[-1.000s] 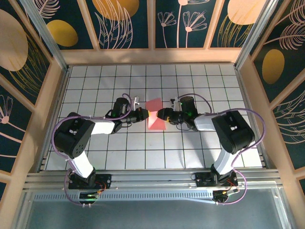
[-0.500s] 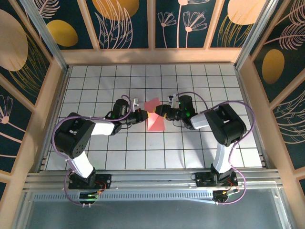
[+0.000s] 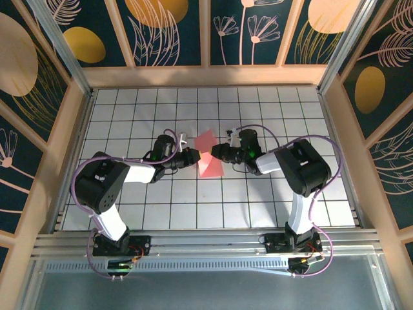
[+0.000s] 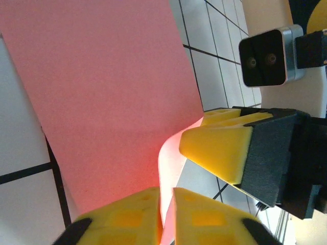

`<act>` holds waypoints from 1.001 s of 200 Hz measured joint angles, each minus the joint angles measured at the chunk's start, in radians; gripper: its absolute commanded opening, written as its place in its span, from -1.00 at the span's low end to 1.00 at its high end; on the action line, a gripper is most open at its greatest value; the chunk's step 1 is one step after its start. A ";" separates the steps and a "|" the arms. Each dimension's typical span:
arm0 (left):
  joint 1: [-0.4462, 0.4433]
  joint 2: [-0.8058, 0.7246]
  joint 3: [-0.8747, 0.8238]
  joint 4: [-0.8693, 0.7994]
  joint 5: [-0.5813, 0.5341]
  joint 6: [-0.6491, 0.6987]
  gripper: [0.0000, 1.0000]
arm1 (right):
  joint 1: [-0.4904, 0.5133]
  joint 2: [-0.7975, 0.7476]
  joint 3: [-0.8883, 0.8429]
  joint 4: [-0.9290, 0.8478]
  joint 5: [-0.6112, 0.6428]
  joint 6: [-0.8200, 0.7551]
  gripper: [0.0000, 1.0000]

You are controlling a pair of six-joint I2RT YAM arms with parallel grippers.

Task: Fold a paper plane with a square sheet of paper (fold left side to right side)
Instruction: Turn over the paper at the center of the table.

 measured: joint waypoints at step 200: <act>0.028 -0.457 -0.109 0.271 0.025 -0.316 0.98 | -0.048 -0.496 0.098 0.004 -0.076 0.089 -1.00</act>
